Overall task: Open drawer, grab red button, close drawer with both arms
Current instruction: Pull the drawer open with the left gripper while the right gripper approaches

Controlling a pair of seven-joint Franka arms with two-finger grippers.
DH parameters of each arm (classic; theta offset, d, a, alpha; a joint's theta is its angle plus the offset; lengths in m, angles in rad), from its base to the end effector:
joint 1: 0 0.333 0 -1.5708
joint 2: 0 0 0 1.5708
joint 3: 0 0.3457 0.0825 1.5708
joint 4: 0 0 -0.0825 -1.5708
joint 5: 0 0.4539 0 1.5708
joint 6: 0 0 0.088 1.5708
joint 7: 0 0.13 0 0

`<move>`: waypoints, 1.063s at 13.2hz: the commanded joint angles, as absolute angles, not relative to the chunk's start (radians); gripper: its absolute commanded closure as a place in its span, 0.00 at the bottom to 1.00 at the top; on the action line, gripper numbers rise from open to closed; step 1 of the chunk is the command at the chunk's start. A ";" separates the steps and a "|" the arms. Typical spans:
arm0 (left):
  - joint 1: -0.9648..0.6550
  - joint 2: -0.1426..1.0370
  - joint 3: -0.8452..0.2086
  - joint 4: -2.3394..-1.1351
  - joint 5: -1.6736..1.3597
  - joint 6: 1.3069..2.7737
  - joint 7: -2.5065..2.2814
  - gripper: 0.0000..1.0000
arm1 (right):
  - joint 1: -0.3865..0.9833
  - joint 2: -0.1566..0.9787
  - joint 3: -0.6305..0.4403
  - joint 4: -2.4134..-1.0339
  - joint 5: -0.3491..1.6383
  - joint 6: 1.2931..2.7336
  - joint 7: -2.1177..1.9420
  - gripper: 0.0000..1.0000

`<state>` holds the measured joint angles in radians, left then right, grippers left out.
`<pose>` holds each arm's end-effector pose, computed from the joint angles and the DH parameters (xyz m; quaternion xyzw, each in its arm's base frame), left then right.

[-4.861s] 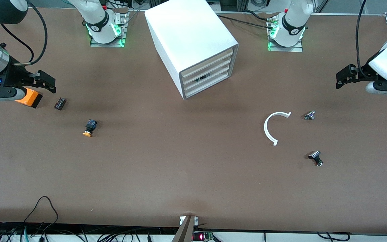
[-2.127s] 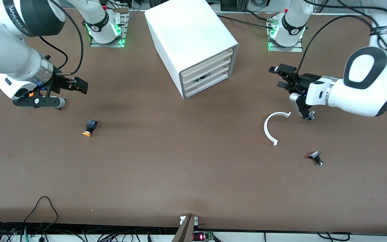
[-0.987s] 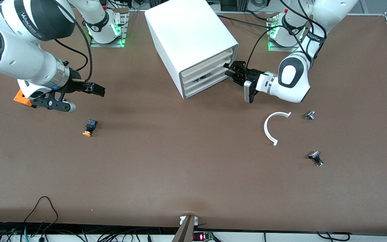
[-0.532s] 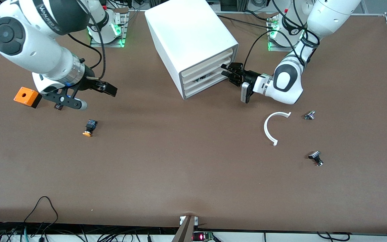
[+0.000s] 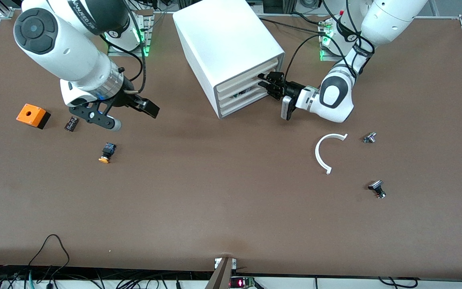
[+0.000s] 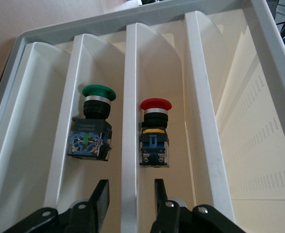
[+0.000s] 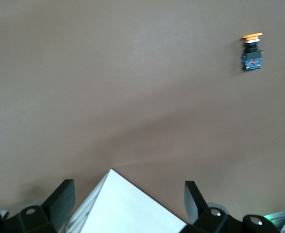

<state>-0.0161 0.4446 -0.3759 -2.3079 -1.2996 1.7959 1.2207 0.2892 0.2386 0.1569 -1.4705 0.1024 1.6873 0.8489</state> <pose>0.4157 -0.3008 0.1363 0.7261 -0.2272 -0.1327 0.6353 0.6376 0.3065 0.5396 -0.9757 0.2078 0.0493 0.0495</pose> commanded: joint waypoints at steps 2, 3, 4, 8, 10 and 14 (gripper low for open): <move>-0.012 0.446 -0.387 -2.344 -1.339 1.798 1.269 0.64 | 0.324 0.308 0.153 -1.362 0.112 1.689 0.920 0.00; -0.011 0.445 -0.385 -2.344 -1.339 1.796 1.276 0.74 | 0.334 0.317 0.153 -1.359 0.112 1.713 0.948 0.00; -0.009 0.448 -0.385 -2.344 -1.341 1.796 1.299 0.91 | 0.342 0.325 0.153 -1.352 0.121 1.738 0.974 0.00; -0.008 0.453 -0.385 -2.344 -1.339 1.796 1.305 1.00 | 0.388 0.365 0.153 -1.306 0.160 1.785 1.068 0.00; -0.002 0.453 -0.385 -2.342 -1.339 1.795 1.302 1.00 | 0.423 0.383 0.152 -1.293 0.158 1.827 1.086 0.00; 0.020 0.454 -0.382 -2.326 -1.335 1.796 1.284 1.00 | 0.478 0.400 0.152 -1.292 0.160 1.890 1.168 0.00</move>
<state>-0.0045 0.4475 -0.3784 -2.3327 -1.3073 1.7934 1.2551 0.4498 0.3737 0.1569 -1.3302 0.1463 1.8745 1.1042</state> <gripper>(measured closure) 0.872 0.000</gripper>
